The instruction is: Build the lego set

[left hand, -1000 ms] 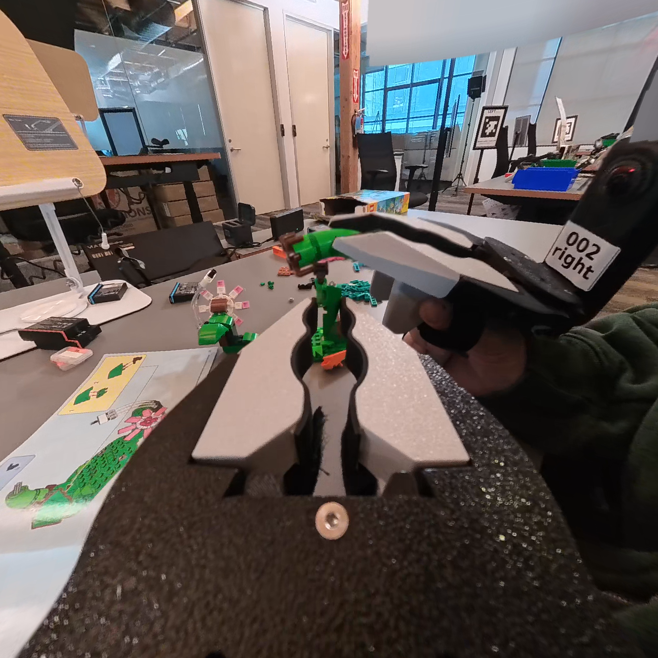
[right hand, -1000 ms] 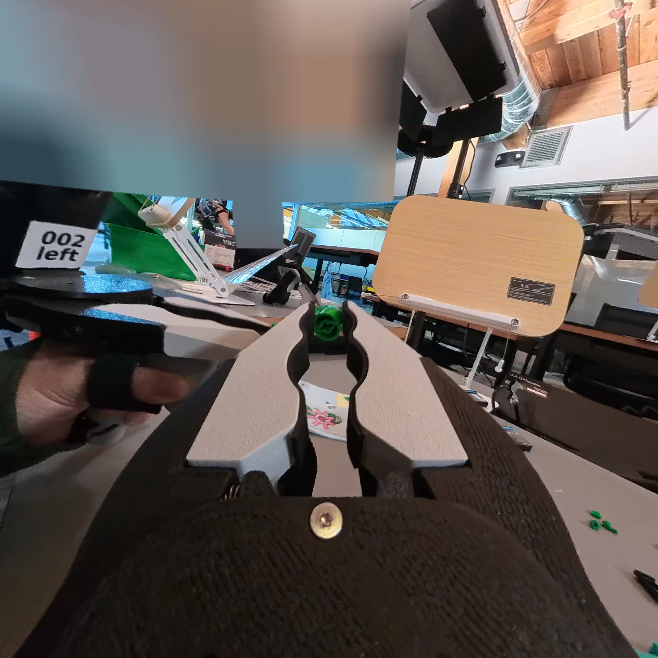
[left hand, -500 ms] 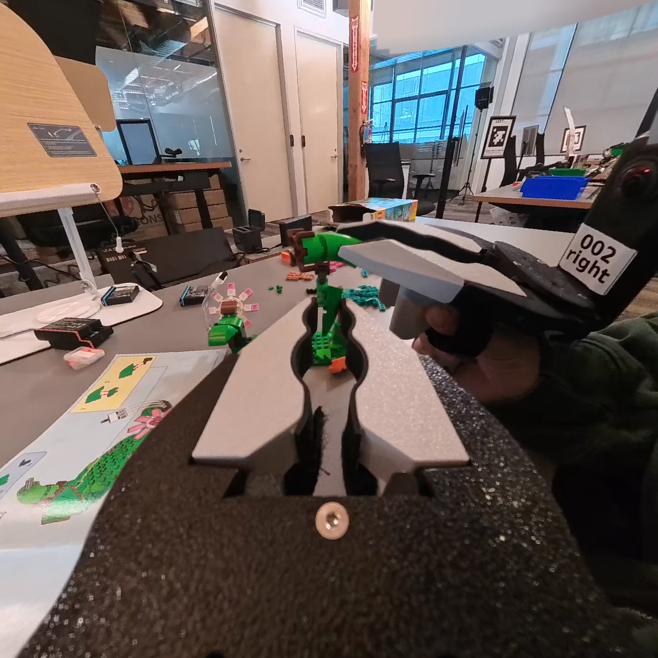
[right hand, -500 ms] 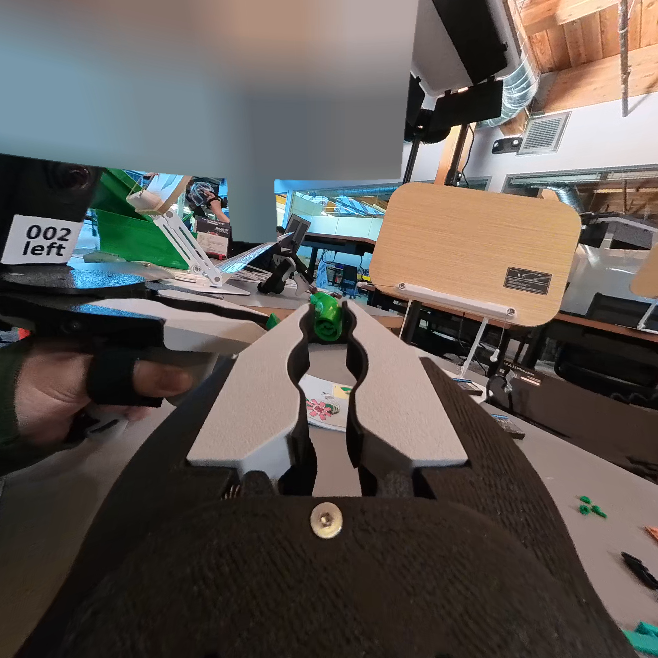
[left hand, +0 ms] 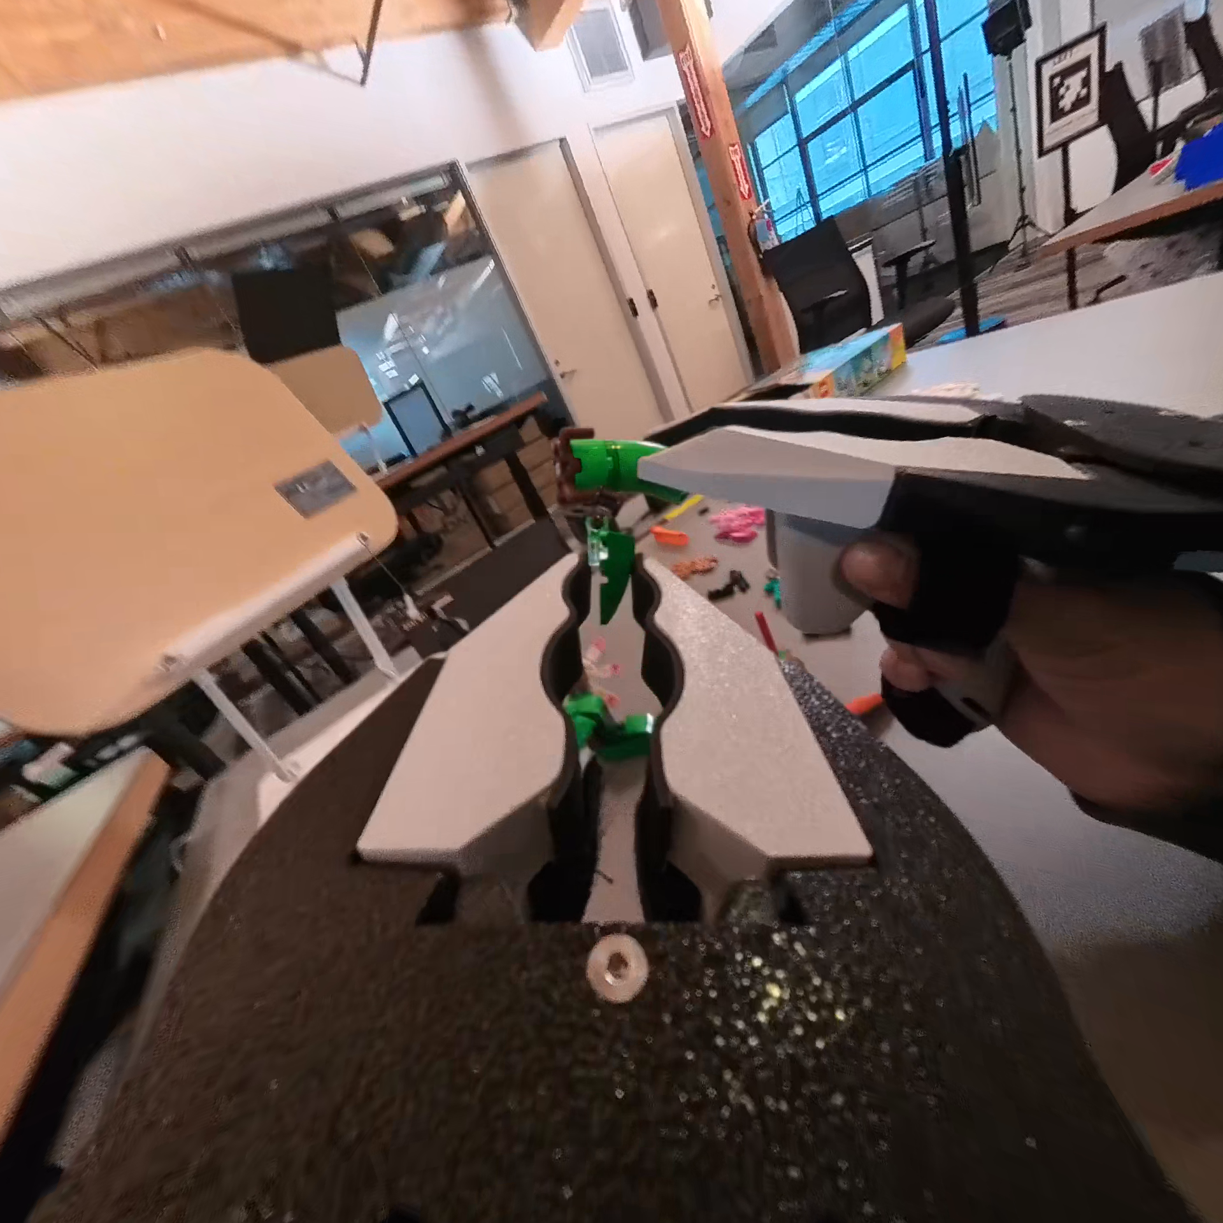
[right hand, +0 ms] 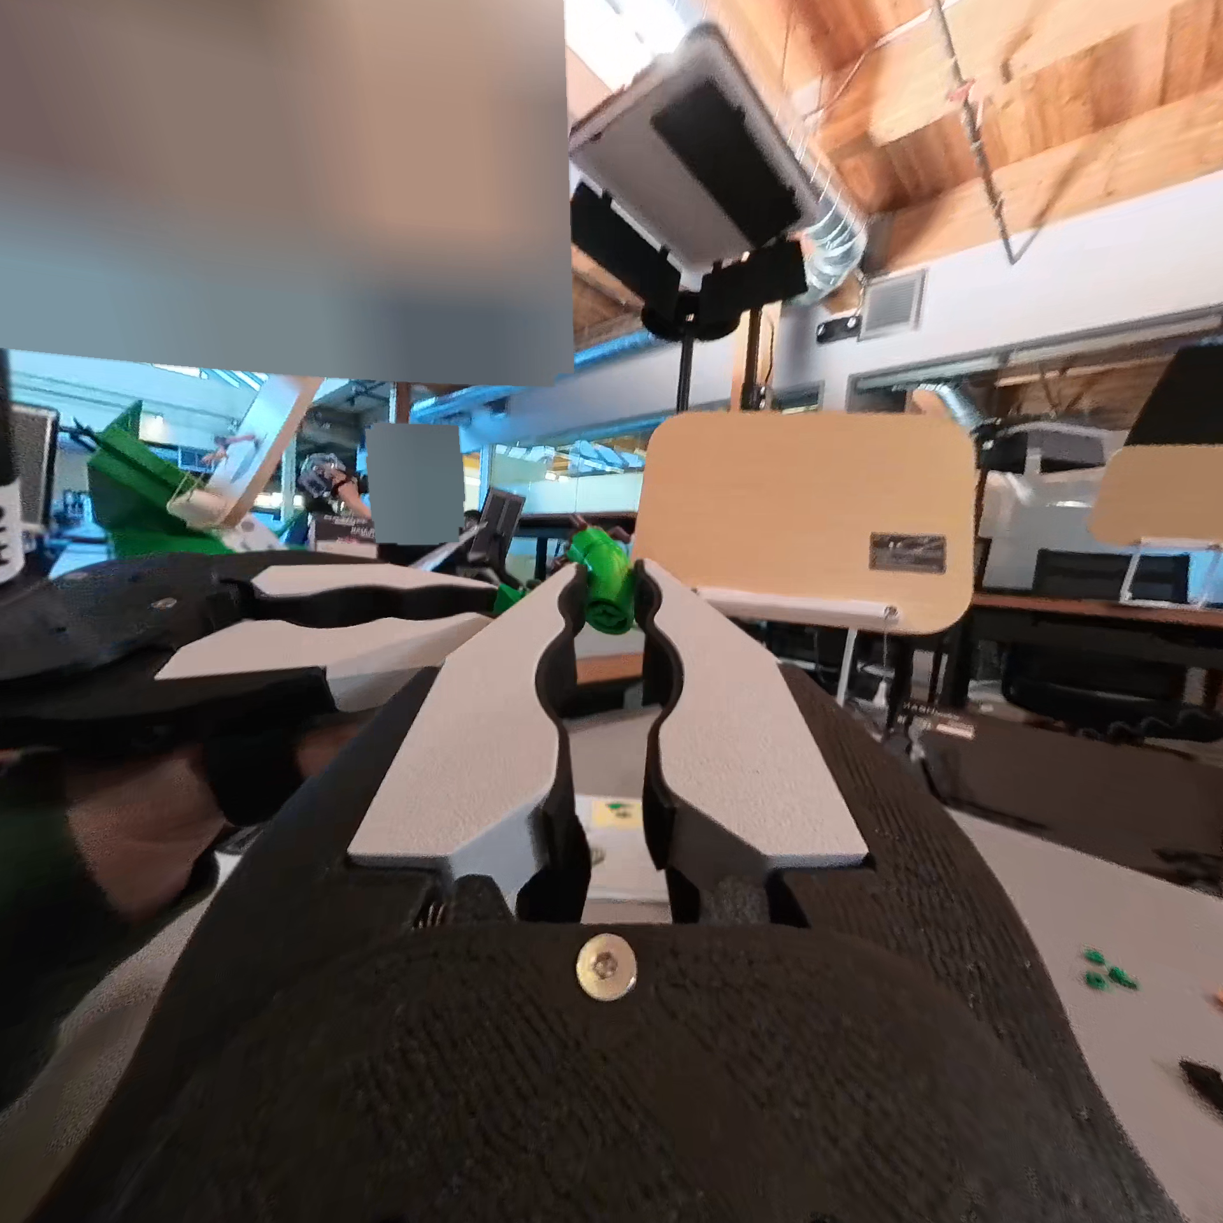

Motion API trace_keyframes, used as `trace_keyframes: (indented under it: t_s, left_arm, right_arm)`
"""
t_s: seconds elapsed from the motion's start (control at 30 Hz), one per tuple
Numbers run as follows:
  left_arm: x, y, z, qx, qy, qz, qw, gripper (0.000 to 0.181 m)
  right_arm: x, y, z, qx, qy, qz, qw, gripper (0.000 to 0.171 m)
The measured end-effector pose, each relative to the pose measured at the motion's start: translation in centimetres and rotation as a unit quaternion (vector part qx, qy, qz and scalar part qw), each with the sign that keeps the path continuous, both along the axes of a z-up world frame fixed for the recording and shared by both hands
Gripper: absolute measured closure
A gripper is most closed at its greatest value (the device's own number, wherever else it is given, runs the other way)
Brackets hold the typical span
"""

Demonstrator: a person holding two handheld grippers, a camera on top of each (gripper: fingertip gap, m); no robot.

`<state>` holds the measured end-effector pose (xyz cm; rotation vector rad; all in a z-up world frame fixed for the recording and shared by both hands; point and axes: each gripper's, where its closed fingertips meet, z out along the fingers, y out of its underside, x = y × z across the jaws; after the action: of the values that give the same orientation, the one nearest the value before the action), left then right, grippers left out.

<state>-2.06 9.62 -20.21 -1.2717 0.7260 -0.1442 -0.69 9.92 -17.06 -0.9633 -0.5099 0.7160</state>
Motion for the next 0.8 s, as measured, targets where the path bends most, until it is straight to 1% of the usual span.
trace_keyframes:
  t_s: [0.07,0.17,0.27,0.37,0.5,0.53,0.6,0.7,0.8]
  left_arm:
    - [0.4,0.2,1.2,0.039,0.024,0.009,0.999,0.171]
    - [1.2,0.4,2.8,0.09,0.058,0.02,0.994,0.171]
    - [2.2,0.6,3.8,0.111,0.066,0.02,0.991,0.171]
    - [3.0,0.8,4.6,0.095,0.028,-0.004,0.995,0.172]
    - [3.7,0.9,6.5,0.096,-0.03,-0.02,0.995,0.171]
    - [3.7,1.0,7.0,0.094,-0.048,-0.023,0.994,0.171]
    - [3.5,1.3,7.8,0.089,-0.076,-0.028,0.993,0.171]
    - [3.5,1.6,7.8,0.087,-0.068,-0.026,0.994,0.171]
    - [2.6,2.0,6.5,0.076,-0.049,-0.01,0.996,0.171]
  right_arm:
    - [0.6,0.0,1.0,0.011,0.025,0.003,1.0,0.159]
    - [1.7,0.0,2.1,0.009,0.077,0.03,0.997,0.159]
    - [2.8,0.1,2.8,0.021,0.104,0.026,0.994,0.159]
    - [3.6,-0.1,3.7,0.053,0.09,-0.016,0.994,0.16]
    - [3.9,-0.3,4.7,0.08,0.076,-0.054,0.992,0.161]
    - [3.7,-0.5,4.7,0.085,0.069,-0.058,0.992,0.169]
    - [2.9,-1.0,4.9,0.102,0.052,-0.062,0.992,0.171]
    - [2.7,-1.2,5.1,0.108,0.036,-0.067,0.991,0.171]
    - [3.4,0.2,4.2,0.079,0.012,-0.081,0.993,0.171]
